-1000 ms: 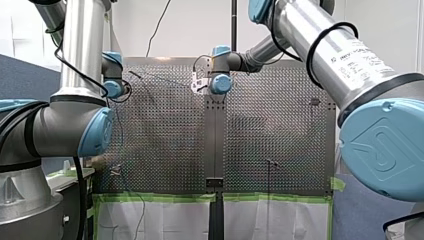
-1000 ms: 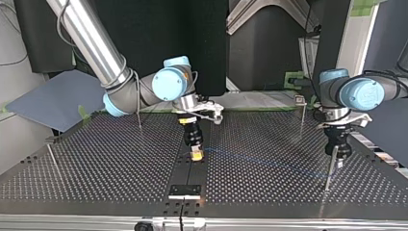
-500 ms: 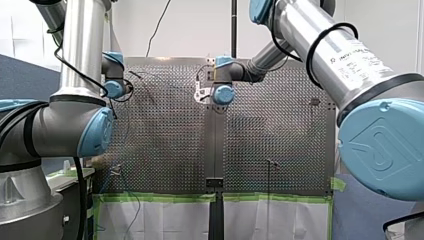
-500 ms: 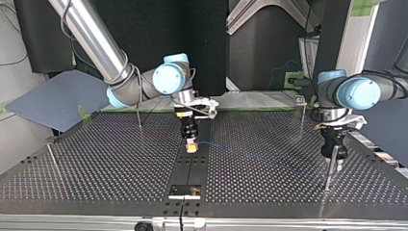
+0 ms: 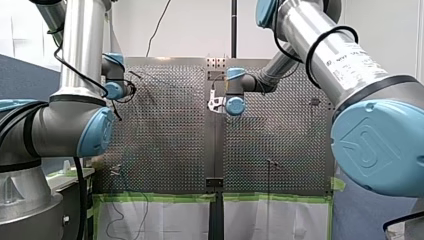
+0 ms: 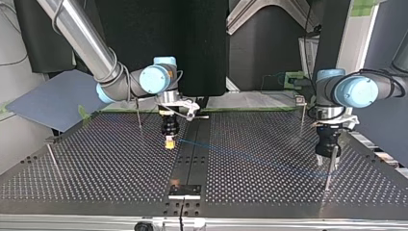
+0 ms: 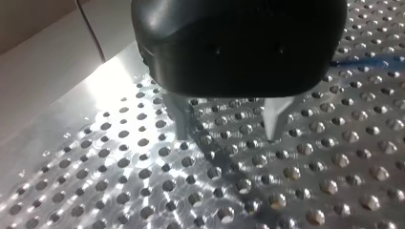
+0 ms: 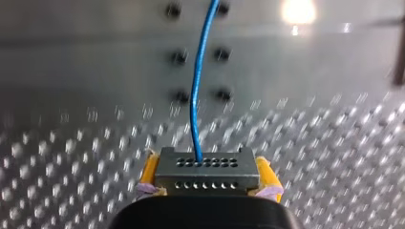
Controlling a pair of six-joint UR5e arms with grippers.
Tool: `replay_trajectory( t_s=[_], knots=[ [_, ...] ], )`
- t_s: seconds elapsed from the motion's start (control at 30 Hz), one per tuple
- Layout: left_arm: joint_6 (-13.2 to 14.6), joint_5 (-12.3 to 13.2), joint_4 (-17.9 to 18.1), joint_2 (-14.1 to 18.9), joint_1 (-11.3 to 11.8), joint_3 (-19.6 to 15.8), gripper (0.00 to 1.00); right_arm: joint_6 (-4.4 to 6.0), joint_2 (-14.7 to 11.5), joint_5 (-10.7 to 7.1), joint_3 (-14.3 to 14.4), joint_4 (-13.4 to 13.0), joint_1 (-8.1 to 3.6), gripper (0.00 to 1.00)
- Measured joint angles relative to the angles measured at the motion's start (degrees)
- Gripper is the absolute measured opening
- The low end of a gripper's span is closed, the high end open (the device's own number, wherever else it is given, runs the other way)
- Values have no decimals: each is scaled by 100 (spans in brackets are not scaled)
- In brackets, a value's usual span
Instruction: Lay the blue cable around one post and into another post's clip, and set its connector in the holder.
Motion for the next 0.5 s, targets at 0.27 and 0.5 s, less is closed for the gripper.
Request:
replay_trajectory(
  t_s=[0.27, 0.5],
  knots=[
    [40, -377, 10, -5, 41, -79, 86, -104, 1, 298, 370, -371, -214, 0],
    [49, -490, 92, -4, 46, -146, 86, -14, 4, 312, 711, -711, -518, 0]
  ],
)
